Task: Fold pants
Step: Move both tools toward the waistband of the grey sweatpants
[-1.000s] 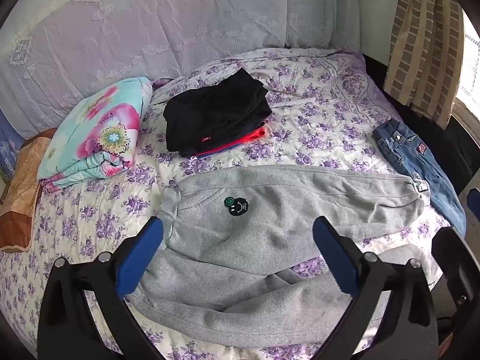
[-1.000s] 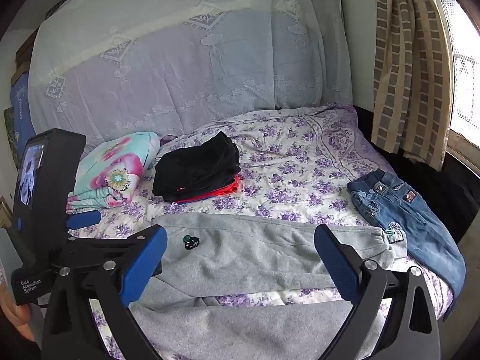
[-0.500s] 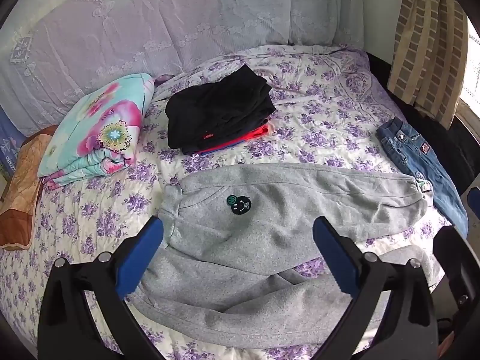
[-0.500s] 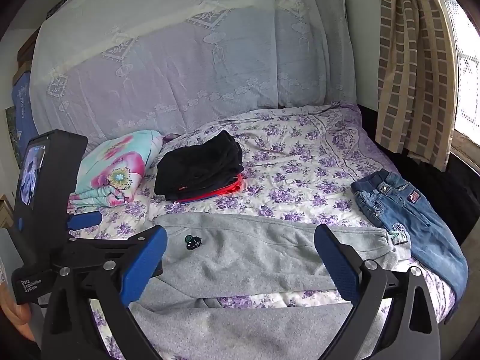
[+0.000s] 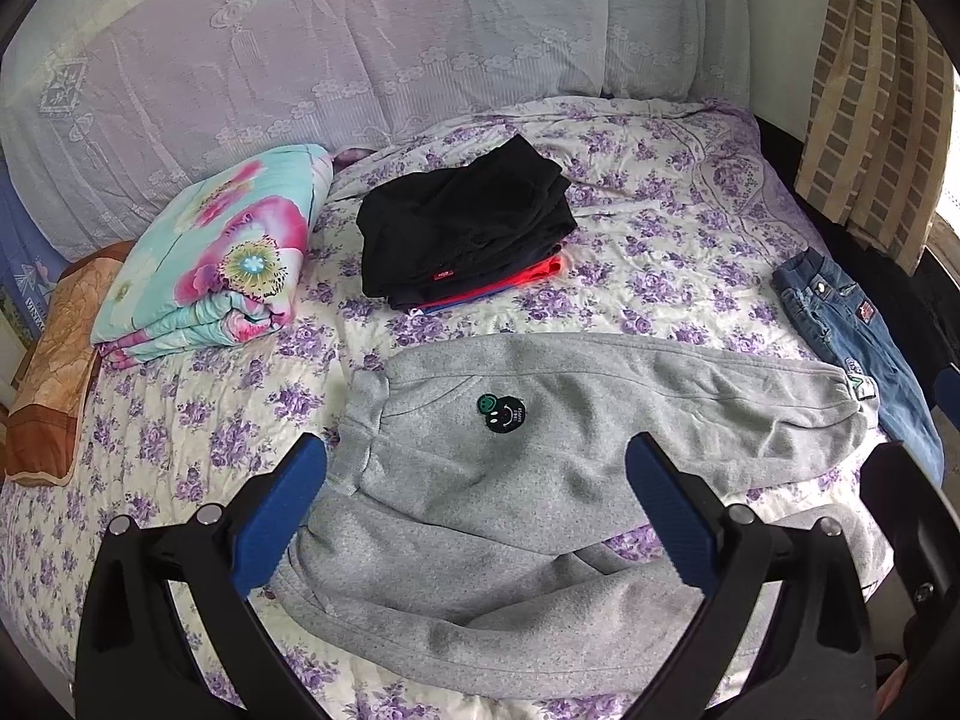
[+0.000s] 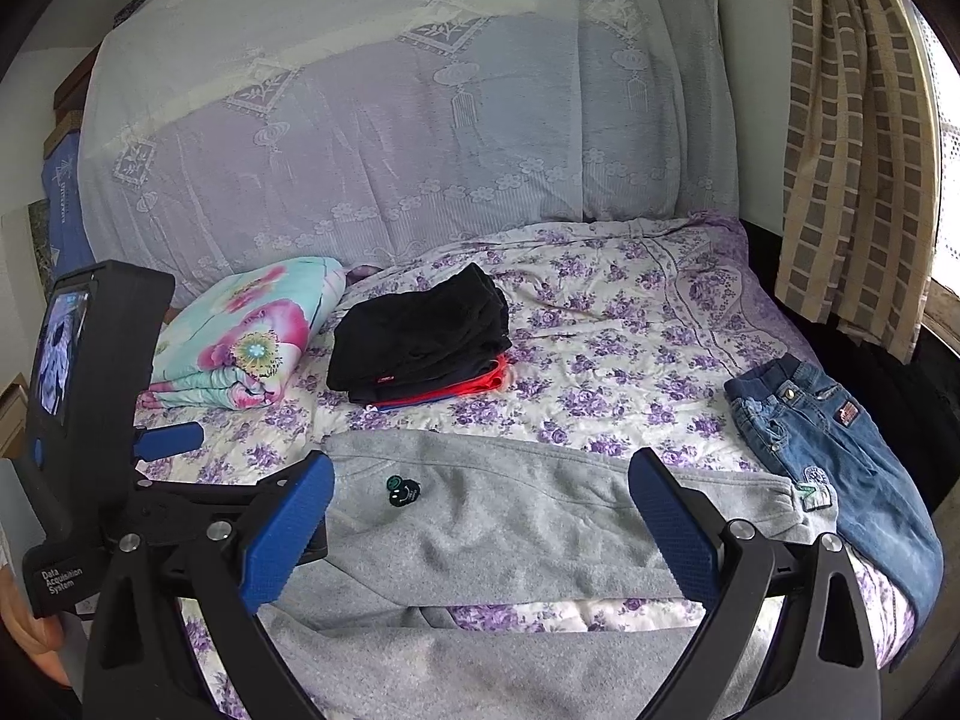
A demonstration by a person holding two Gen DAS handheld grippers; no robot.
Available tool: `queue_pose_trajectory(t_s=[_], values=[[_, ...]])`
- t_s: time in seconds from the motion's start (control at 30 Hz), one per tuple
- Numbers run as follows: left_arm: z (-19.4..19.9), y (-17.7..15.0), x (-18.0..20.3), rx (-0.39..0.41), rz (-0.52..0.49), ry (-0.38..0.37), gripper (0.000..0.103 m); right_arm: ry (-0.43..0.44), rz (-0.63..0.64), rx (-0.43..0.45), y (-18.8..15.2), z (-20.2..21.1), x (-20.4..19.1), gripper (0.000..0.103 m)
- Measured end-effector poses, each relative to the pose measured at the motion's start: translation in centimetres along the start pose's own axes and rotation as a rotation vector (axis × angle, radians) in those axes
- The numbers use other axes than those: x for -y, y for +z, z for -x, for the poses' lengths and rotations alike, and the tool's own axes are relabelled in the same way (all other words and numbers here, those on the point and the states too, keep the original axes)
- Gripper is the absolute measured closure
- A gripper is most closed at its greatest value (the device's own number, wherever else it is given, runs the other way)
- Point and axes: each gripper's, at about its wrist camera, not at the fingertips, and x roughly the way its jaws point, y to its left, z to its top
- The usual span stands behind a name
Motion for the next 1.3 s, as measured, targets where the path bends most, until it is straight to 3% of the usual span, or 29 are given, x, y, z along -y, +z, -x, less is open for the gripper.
queue_pose_trajectory(t_s=[0.6,1.3], values=[[-1.0,0.3,-0.2,-0.034,0.022,0.030,0.005,0.054,0.015,-0.030,0.5,-1.9,0.1,0.004],[-2.9,0.9,0.8,-0.060,0.009,0.007,0.005,0.041,0.013,-0.047,0.2,-3.3,0.6,0.004]])
